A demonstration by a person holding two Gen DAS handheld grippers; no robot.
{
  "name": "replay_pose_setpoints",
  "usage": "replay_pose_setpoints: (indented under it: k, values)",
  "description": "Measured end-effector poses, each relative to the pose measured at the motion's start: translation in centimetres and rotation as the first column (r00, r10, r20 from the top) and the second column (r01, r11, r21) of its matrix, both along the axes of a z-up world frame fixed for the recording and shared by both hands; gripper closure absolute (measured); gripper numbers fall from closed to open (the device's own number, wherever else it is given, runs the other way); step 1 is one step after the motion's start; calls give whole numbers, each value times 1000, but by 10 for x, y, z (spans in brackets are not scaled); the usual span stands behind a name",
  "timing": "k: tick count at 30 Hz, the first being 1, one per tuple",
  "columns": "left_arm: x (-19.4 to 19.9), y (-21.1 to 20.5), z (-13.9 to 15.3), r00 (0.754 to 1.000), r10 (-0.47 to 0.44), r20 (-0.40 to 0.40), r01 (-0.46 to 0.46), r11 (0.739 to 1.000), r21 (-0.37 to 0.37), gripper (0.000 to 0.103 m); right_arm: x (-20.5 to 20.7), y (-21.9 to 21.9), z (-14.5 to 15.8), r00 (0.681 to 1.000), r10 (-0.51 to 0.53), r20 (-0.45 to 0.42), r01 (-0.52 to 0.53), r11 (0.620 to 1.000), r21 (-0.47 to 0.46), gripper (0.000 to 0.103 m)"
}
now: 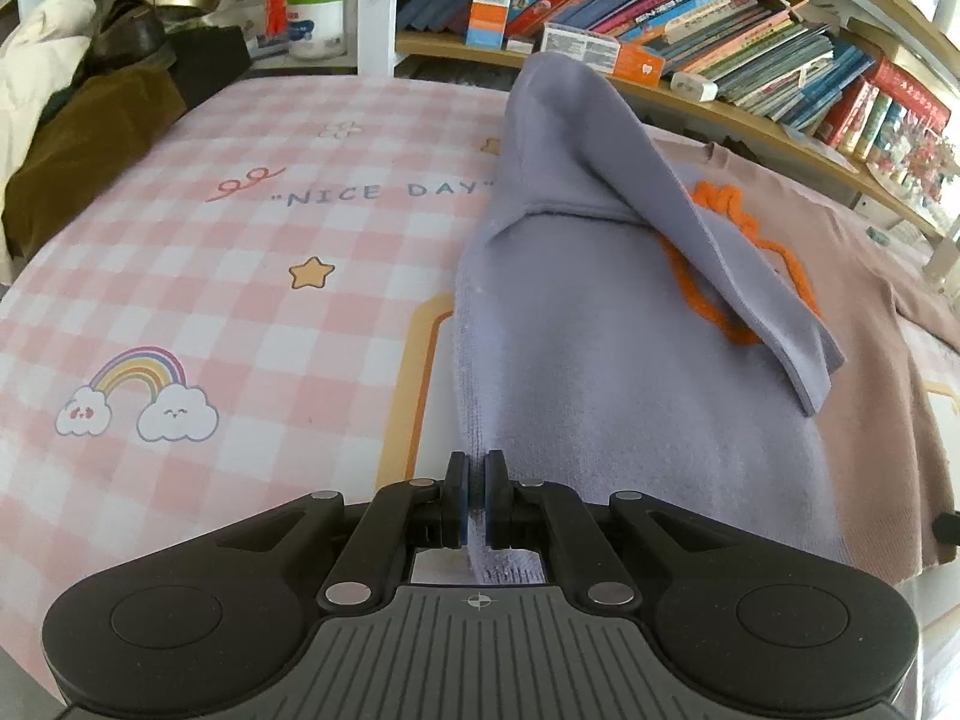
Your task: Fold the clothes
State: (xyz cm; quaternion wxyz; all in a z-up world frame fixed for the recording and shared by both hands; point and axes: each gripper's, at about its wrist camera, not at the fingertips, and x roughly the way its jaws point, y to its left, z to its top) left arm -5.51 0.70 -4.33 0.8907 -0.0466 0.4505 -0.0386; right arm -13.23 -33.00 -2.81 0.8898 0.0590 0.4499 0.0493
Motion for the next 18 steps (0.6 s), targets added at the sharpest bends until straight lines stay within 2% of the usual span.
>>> replay_pose_setpoints:
  k: [5, 6, 7, 8, 9, 11, 12, 16, 18]
  values:
    - [0, 2, 6, 1000, 18, -6, -18, 999, 28, 85, 3, -5, 4, 1000, -20, -16, 20, 1000, 4, 91]
    - [-1, 2, 10, 1000, 28, 6, -28, 998, 50, 78, 3, -7, 7, 999, -35, -9, 35, 999, 7, 82]
    - [-2, 1, 14, 999, 35, 20, -36, 997, 72, 75, 3, -10, 10, 999, -51, 5, 51, 999, 4, 68]
    - [-3, 1, 20, 998, 39, 41, -43, 995, 93, 67, 3, -11, 13, 998, -62, 22, 62, 998, -4, 61]
    - [-4, 0, 25, 997, 41, 62, -48, 993, 109, 60, 3, -13, 16, 997, -70, 38, 70, 997, -11, 57]
    - [-5, -3, 35, 995, 38, 94, -50, 991, 126, 49, 5, -13, 20, 996, -75, 57, 76, 997, -17, 55]
    - [-5, -7, 39, 993, 28, 111, -42, 991, 129, 42, 6, -13, 22, 995, -77, 65, 79, 997, -20, 49]
    - [-8, -29, 55, 986, -41, 159, 18, 989, 148, 26, 7, -2, 24, 992, -75, 97, 79, 996, -39, 24]
    - [-10, -42, 59, 981, -78, 177, 49, 985, 166, 11, 7, 4, 24, 991, -72, 110, 77, 996, -42, 16]
